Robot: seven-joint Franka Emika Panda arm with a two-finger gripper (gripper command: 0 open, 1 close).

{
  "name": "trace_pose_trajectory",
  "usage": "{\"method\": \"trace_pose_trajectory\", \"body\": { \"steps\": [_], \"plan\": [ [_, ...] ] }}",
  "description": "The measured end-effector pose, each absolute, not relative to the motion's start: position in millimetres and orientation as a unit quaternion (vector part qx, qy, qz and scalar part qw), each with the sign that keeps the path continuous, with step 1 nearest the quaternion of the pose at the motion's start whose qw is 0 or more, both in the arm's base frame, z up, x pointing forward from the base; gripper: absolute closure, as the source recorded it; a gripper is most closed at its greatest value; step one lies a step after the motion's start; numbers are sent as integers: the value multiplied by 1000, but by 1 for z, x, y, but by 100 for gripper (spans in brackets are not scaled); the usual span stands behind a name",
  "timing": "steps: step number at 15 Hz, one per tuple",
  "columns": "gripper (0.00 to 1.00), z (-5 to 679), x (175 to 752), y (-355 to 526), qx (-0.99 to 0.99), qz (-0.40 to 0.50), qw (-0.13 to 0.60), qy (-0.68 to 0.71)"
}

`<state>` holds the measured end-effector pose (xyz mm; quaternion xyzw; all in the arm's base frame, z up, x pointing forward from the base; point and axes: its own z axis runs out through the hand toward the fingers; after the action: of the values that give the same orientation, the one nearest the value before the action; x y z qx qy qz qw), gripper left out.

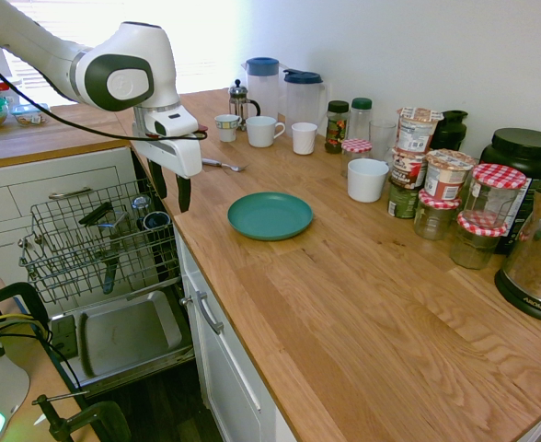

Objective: Put the fork in the dishwasher

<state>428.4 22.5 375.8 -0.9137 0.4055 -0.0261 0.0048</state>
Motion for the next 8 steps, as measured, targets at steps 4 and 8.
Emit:
{"method": "trace_pose_trajectory", "body": {
  "steps": [4,8],
  "plan": [
    [0,383,440,23,-909,-30,9,416],
    [0,404,484,42,-884,-29,11,467]
  ]
}}
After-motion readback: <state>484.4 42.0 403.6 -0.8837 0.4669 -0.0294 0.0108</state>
